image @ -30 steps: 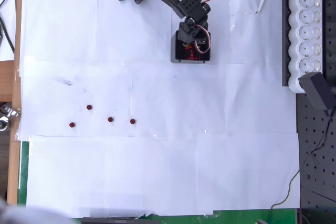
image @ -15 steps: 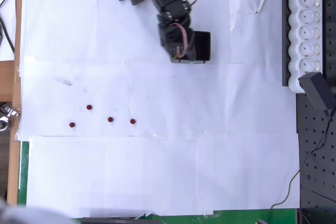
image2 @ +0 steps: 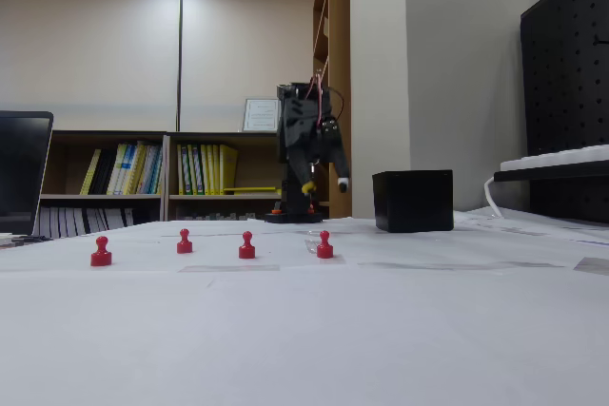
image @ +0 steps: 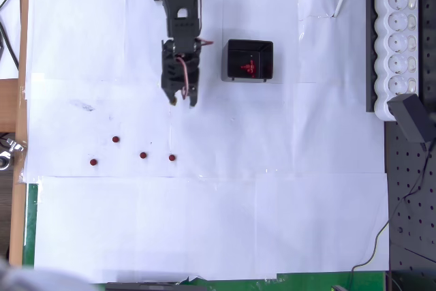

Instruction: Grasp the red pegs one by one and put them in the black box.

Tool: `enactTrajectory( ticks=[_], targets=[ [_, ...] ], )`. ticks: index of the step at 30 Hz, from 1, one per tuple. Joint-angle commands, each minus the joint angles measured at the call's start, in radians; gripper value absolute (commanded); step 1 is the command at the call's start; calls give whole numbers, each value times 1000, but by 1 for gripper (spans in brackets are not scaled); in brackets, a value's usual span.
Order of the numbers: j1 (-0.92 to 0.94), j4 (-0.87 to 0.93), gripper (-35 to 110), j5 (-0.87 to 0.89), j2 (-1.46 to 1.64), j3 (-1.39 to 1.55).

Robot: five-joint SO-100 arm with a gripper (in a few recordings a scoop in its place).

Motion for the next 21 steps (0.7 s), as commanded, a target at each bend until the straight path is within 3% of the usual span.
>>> enactTrajectory(
  ticks=[1, 12, 21],
  targets=[
    [0, -153, 15, 15, 66, 14],
    [15, -525, 15, 89, 376, 61],
    [23, -563, 15, 106, 566, 238]
  ],
)
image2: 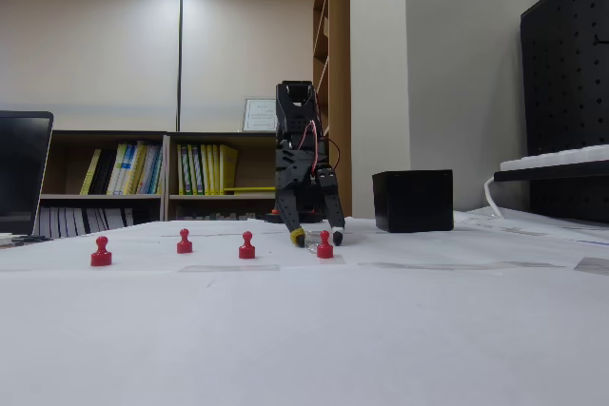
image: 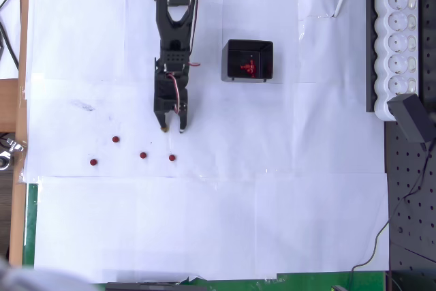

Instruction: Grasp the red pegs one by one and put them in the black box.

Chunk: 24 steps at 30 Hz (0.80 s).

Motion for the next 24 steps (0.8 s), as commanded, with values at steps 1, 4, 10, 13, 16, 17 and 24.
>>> enactTrajectory(
  ticks=[1, 4, 10, 13, 16, 17, 24],
  targets=[
    [-6, -14, 15, -14, 71, 95],
    [-8, -14, 15, -12, 107, 132],
    [-18, -35, 15, -9, 184, 216],
    [-21, -37, 15, -9, 221, 262],
    [-26, -66, 15, -6, 250, 284],
    [-26, -86, 15, -2, 258, 284],
    [-34, -155, 15, 8, 284, 284]
  ],
)
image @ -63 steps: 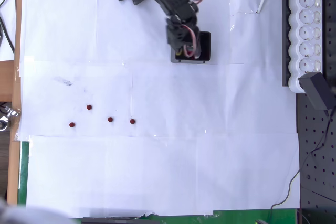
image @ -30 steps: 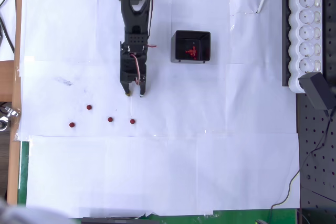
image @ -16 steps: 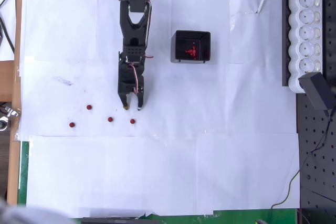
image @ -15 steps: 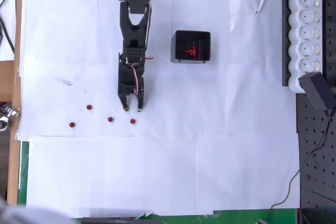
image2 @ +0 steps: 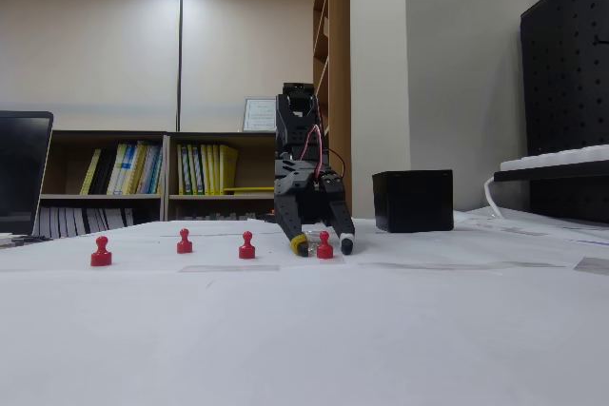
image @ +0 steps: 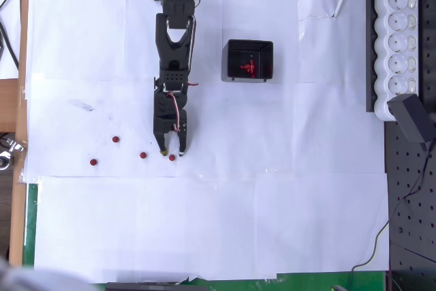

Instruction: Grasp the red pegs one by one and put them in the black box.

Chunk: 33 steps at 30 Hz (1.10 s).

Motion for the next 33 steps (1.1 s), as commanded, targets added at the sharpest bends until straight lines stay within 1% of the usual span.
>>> enactTrajectory(
  ticks=[1, 5, 15, 24, 27, 30, 33],
  targets=[
    [-29, -32, 14, -11, 25, 17],
    [-34, -72, 14, -8, 40, 20],
    [-40, -72, 14, -21, 95, 101],
    [-43, -66, 12, -23, 95, 98],
    [-46, -52, 8, -32, 80, 84],
    [-49, -52, 0, -49, 67, 60],
    [-51, -8, 0, -72, 37, 51]
  ],
)
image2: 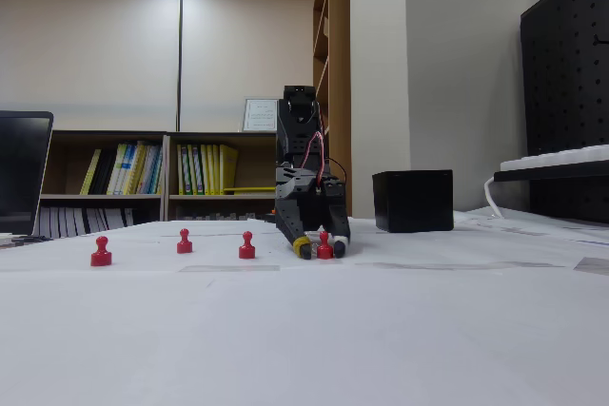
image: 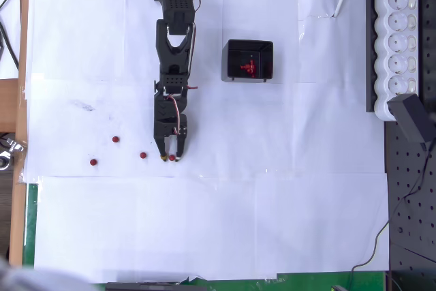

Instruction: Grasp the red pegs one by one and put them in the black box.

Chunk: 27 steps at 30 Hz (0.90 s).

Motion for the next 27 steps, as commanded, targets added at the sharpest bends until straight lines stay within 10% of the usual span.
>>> enactTrajectory(
  ticks=[1, 27],
  targets=[
    [-26, 71, 0, -49, -52, -12],
    [-506, 1876, 0, -609, -1137, 210]
  ],
)
